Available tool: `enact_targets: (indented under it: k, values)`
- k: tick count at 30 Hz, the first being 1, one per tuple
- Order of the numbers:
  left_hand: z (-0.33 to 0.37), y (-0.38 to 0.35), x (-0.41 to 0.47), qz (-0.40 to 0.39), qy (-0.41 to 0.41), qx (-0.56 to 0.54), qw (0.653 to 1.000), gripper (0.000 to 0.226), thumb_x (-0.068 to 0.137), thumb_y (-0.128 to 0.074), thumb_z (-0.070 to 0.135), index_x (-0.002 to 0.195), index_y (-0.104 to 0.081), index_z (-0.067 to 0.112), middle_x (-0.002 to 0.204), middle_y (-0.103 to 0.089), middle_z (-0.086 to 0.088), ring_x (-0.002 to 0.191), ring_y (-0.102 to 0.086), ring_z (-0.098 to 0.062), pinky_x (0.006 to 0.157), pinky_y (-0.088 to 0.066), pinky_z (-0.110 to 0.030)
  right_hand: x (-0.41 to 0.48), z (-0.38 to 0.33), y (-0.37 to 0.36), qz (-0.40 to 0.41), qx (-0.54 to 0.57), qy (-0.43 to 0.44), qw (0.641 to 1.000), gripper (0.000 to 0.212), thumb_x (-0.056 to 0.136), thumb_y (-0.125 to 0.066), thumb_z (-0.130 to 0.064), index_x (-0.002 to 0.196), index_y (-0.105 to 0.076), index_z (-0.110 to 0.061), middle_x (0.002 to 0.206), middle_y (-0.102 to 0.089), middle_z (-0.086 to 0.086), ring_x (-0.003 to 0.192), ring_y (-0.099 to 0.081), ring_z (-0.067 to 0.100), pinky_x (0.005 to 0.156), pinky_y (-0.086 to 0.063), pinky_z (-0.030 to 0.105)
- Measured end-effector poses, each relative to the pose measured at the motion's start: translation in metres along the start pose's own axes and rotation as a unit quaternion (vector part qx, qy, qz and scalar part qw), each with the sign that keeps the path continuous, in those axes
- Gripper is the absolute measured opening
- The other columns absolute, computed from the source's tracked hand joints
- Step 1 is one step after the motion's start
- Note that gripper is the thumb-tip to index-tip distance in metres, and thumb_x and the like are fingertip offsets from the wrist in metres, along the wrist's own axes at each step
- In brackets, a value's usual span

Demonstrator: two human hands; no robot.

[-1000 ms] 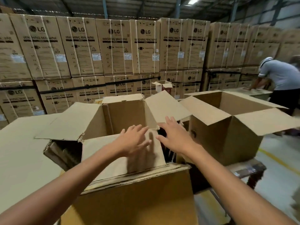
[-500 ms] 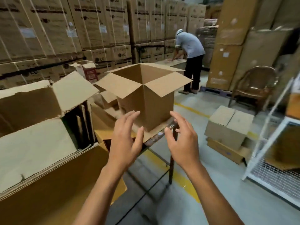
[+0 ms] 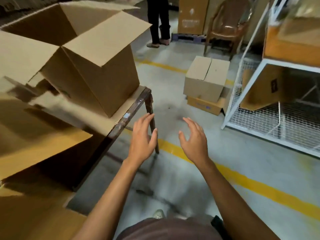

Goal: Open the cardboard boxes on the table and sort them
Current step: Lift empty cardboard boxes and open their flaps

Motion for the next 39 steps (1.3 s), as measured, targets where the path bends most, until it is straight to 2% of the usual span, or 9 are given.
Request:
enact_targets:
  k: [6,9,16,21,27,30,32,35,39]
  values:
    - [0.008,-0.030,0.058,0.037,0.010,0.001,0.999,0.045,0.094,-0.053,0.019,0.139,-0.051,0.008,0.141,-0.051,-0.009,0.132,-0.044,-0.023,0.110,-0.037,-0.042,0.068,0.033,0.017,0.012,0.045,-0.008,0.999,0.055,0.088,-0.051,-0.037,0.141,-0.052,-0.022,0.139,-0.056,-0.003,0.126,-0.053,0.020,0.096,-0.052,0.048]
    - [0.021,-0.049,0.094,0.057,0.019,0.023,0.998,0.046,0.094,-0.053,0.020,0.139,-0.052,0.008,0.142,-0.050,-0.010,0.132,-0.044,-0.024,0.105,-0.043,-0.046,0.117,0.040,0.028,0.003,0.068,0.031,0.997,0.053,0.089,-0.055,-0.035,0.140,-0.052,-0.021,0.138,-0.057,-0.002,0.125,-0.054,0.021,0.096,-0.051,0.049]
    - [0.068,-0.068,0.165,0.127,0.054,0.087,0.987,0.046,0.092,-0.054,0.015,0.137,-0.053,0.005,0.139,-0.051,-0.014,0.128,-0.047,-0.031,0.109,-0.037,-0.042,0.226,0.027,0.053,-0.060,0.116,0.142,0.981,0.052,0.090,-0.055,-0.035,0.138,-0.055,-0.015,0.137,-0.058,0.002,0.126,-0.054,0.022,0.095,-0.051,0.049]
    - [0.113,-0.003,0.190,0.247,0.046,0.161,0.954,0.041,0.091,-0.057,0.010,0.132,-0.058,0.003,0.137,-0.054,-0.013,0.127,-0.048,-0.028,0.109,-0.038,-0.036,0.279,-0.024,0.067,-0.087,0.181,0.210,0.957,0.050,0.088,-0.057,-0.031,0.135,-0.058,-0.013,0.131,-0.062,0.005,0.120,-0.057,0.023,0.090,-0.055,0.043]
    - [0.119,0.093,0.198,0.332,0.082,0.281,0.897,0.023,0.093,-0.055,0.015,0.110,-0.069,0.009,0.126,-0.061,-0.009,0.120,-0.048,-0.023,0.103,-0.029,-0.016,0.316,-0.122,0.044,-0.127,0.248,0.294,0.914,0.050,0.089,-0.057,-0.026,0.138,-0.056,-0.016,0.133,-0.060,0.006,0.122,-0.055,0.021,0.093,-0.055,0.040]
    - [0.106,0.143,0.202,0.378,0.087,0.324,0.863,0.021,0.092,-0.054,0.015,0.102,-0.071,0.008,0.122,-0.064,-0.011,0.118,-0.051,-0.028,0.102,-0.030,-0.021,0.331,-0.173,0.022,-0.128,0.243,0.335,0.901,0.048,0.090,-0.057,-0.026,0.137,-0.056,-0.016,0.140,-0.056,0.006,0.125,-0.052,0.023,0.099,-0.051,0.046]
    - [0.090,0.177,0.209,0.401,0.099,0.338,0.846,0.019,0.091,-0.056,0.013,0.099,-0.072,0.006,0.119,-0.065,-0.012,0.117,-0.052,-0.031,0.102,-0.030,-0.021,0.343,-0.206,0.011,-0.112,0.225,0.355,0.901,0.043,0.091,-0.058,-0.021,0.133,-0.060,-0.014,0.143,-0.055,0.007,0.130,-0.049,0.024,0.107,-0.043,0.036]
    - [0.053,0.233,0.223,0.412,0.191,0.344,0.822,0.028,0.093,-0.052,0.025,0.105,-0.071,0.009,0.121,-0.062,-0.013,0.122,-0.047,-0.031,0.103,-0.031,-0.029,0.364,-0.259,-0.006,-0.115,0.199,0.372,0.899,0.032,0.092,-0.060,-0.017,0.124,-0.066,-0.013,0.143,-0.054,0.009,0.136,-0.045,0.023,0.106,-0.034,0.027]
    - [-0.024,0.284,0.224,0.365,0.438,0.331,0.752,0.044,0.095,-0.052,0.040,0.132,-0.056,0.016,0.140,-0.048,-0.015,0.133,-0.036,-0.035,0.106,-0.035,-0.052,0.399,-0.318,-0.050,-0.155,0.143,0.376,0.902,0.031,0.093,-0.058,-0.020,0.122,-0.066,-0.015,0.141,-0.055,0.006,0.133,-0.046,0.022,0.105,-0.038,0.032]
Point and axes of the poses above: each hand's wrist, its own x-axis towards the middle knuckle, its own y-axis out of the back of the hand, z = x × y, the point moved 8 cm from there along x, towards the middle knuckle
